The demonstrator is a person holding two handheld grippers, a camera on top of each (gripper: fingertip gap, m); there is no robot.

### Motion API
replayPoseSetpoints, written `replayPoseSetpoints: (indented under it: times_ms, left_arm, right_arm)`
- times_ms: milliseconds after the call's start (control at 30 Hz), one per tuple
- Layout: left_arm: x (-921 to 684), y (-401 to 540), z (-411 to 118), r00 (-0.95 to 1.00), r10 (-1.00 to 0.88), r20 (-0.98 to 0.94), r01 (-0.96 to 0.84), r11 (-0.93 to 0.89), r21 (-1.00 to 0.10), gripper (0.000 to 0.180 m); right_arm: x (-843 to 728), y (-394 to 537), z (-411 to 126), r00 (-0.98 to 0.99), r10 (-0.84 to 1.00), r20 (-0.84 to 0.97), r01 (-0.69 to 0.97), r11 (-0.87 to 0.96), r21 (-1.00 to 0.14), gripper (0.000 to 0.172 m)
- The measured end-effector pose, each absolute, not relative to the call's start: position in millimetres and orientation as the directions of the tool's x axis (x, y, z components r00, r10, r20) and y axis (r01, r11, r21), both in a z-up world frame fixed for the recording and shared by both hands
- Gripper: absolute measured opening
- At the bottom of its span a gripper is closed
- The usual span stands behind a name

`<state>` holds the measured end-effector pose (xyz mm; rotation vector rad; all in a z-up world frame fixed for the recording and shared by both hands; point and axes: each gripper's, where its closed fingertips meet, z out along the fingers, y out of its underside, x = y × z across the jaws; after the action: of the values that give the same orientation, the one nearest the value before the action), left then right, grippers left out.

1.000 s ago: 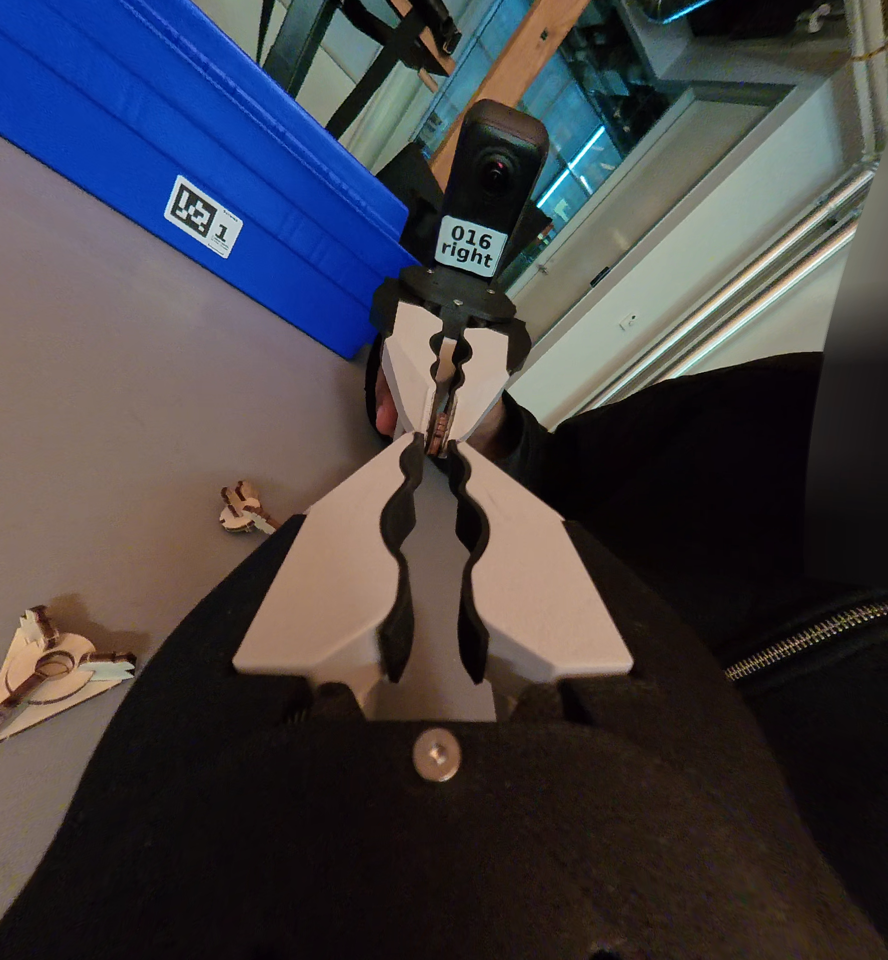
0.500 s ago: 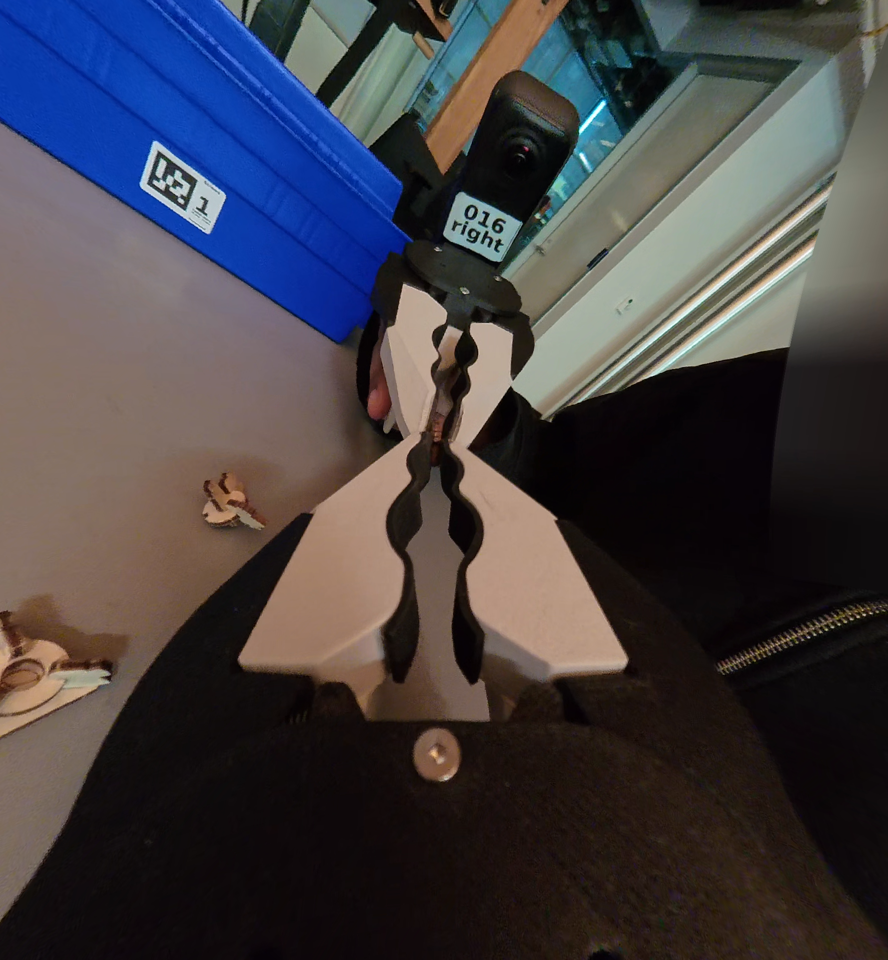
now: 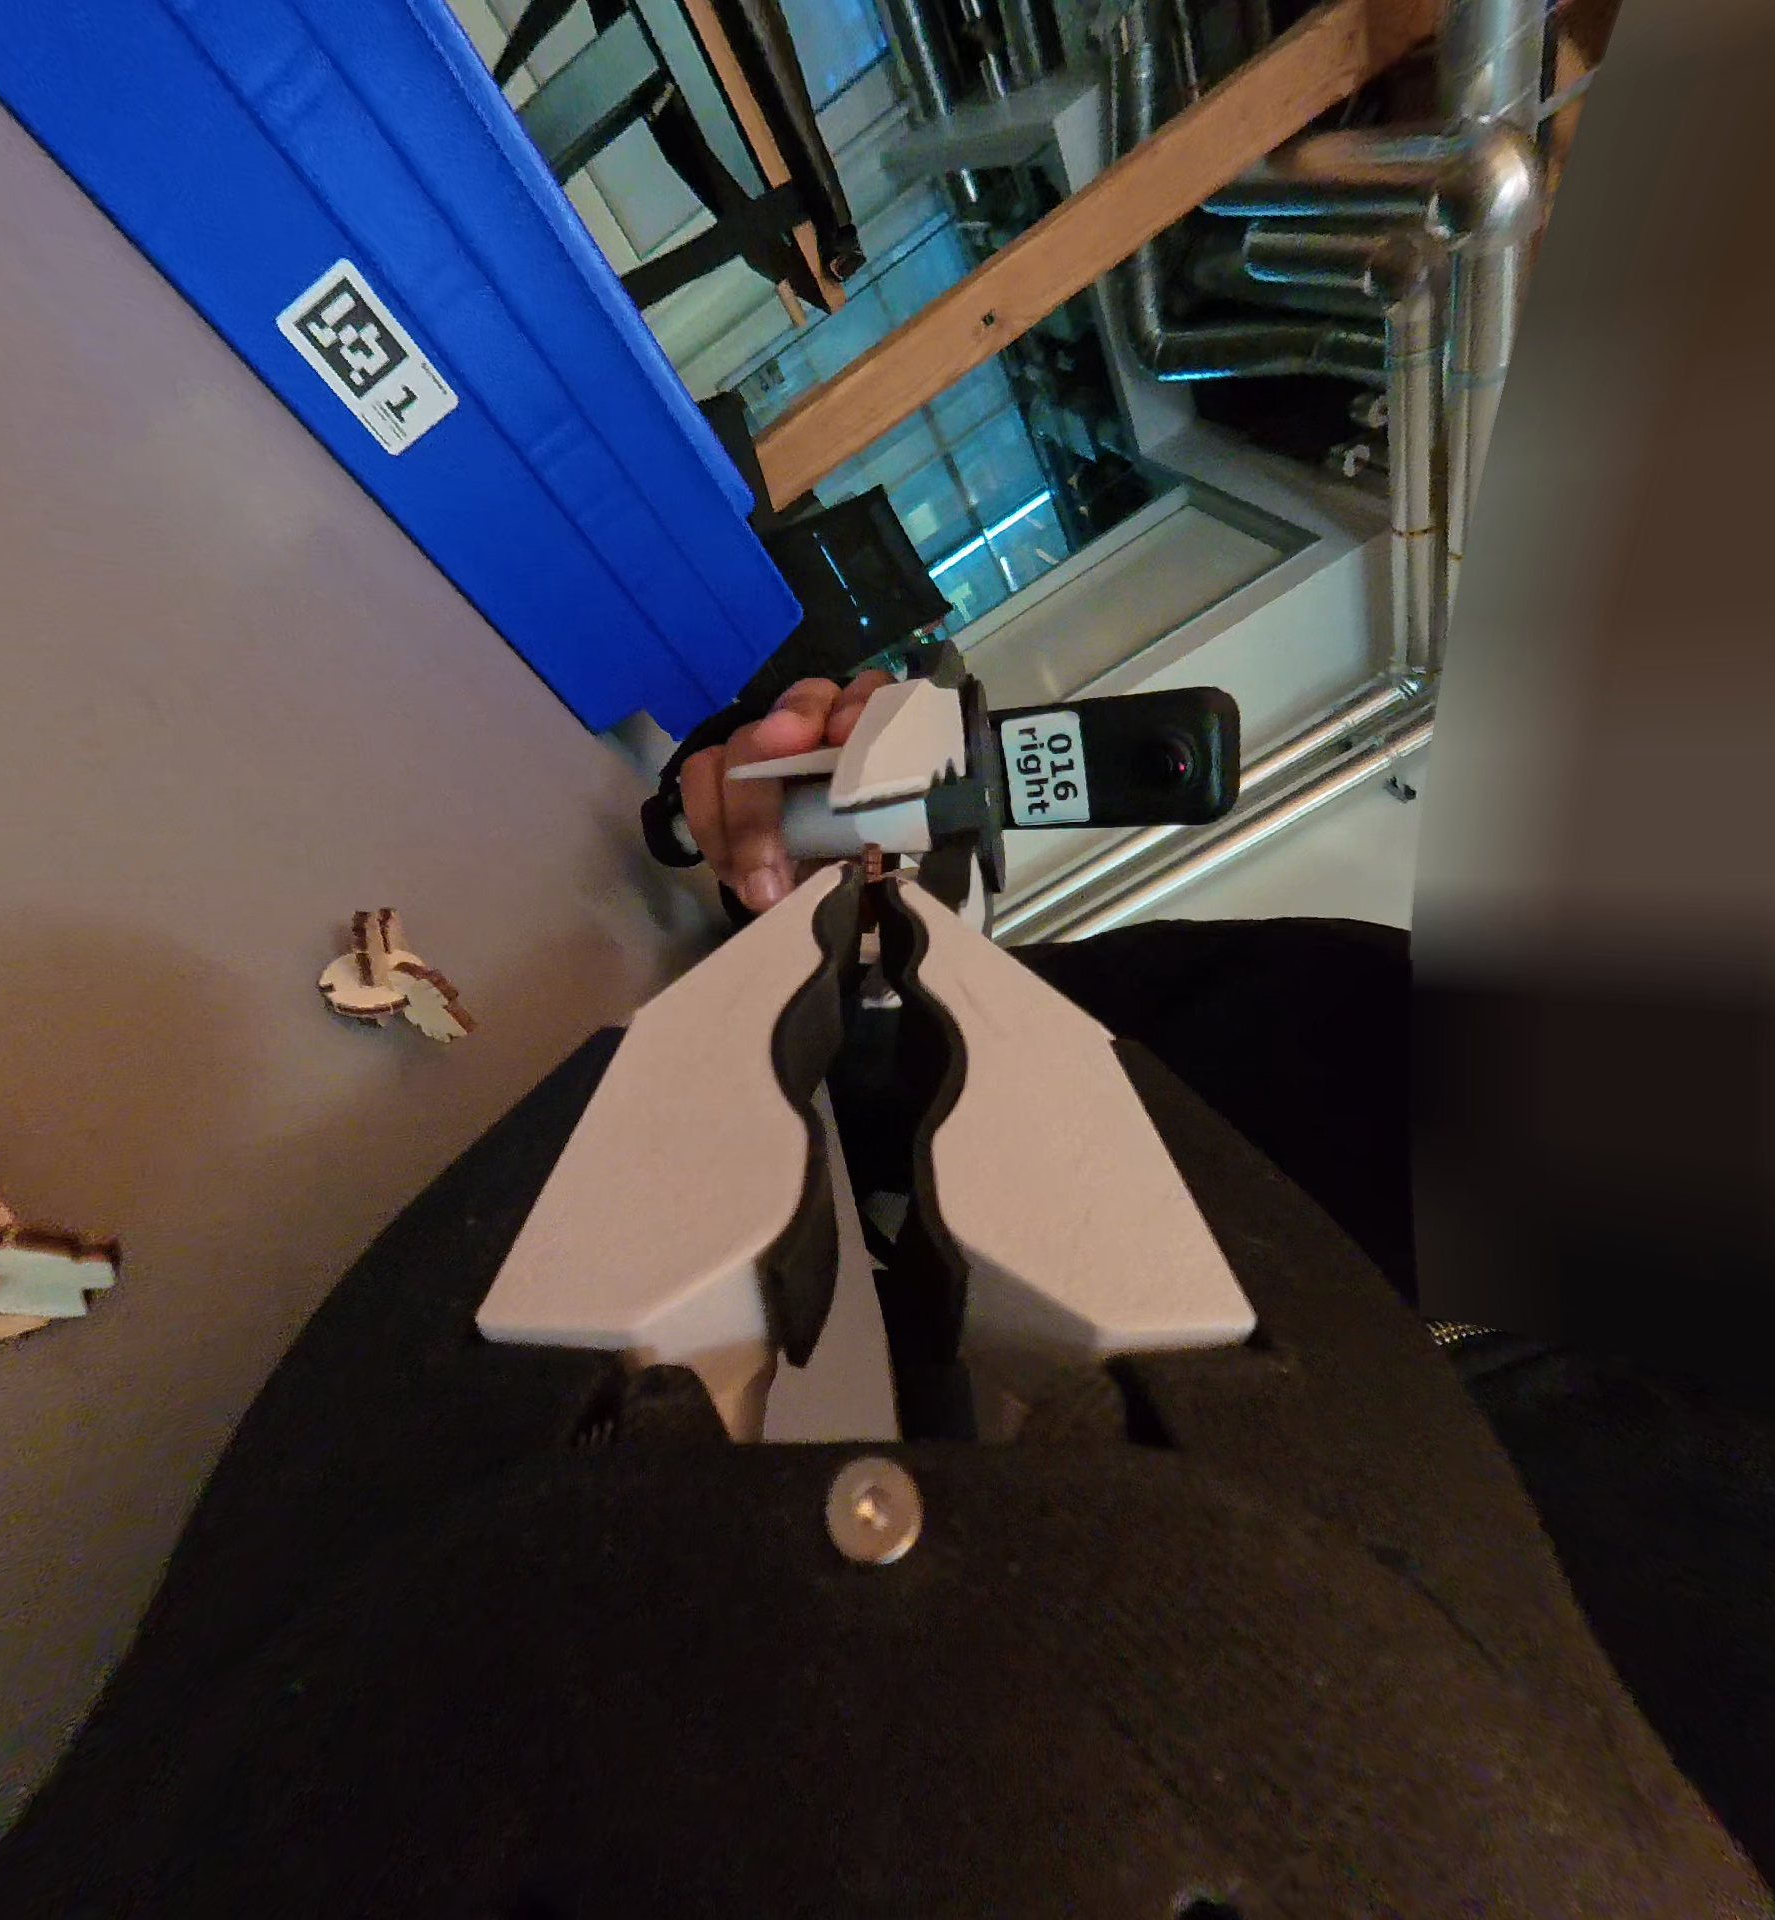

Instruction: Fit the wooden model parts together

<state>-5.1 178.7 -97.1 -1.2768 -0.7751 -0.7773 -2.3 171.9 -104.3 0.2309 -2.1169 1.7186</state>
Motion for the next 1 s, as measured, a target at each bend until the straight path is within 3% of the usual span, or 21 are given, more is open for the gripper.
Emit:
replayPoseSetpoints:
  times_ms: [167,767,867,1000]
  left_arm:
    - [-1,182,-99,0.506,-0.089,0.858,0.862,0.096,-0.498,0.001]
    - [1,182,-100,0.474,-0.115,0.873,0.881,0.077,-0.468,0.001]
    - [-9,168,-98,0.479,-0.088,0.874,0.874,0.136,-0.465,0.001]
    - [-18,150,-99,0.503,-0.025,0.864,0.851,0.187,-0.49,0.0]
  right_arm:
    - [-2,173,-104,-0.89,0.128,0.437,-0.4,0.239,-0.885,0.014]
    - [-1,172,-105,-0.886,0.12,0.449,-0.413,0.239,-0.879,0.017]
    - [-13,172,-120,-0.898,0.139,0.417,-0.361,0.311,-0.879,0.027]
    - [-35,174,-163,-0.862,0.121,0.493,-0.35,0.562,-0.749,0.016]
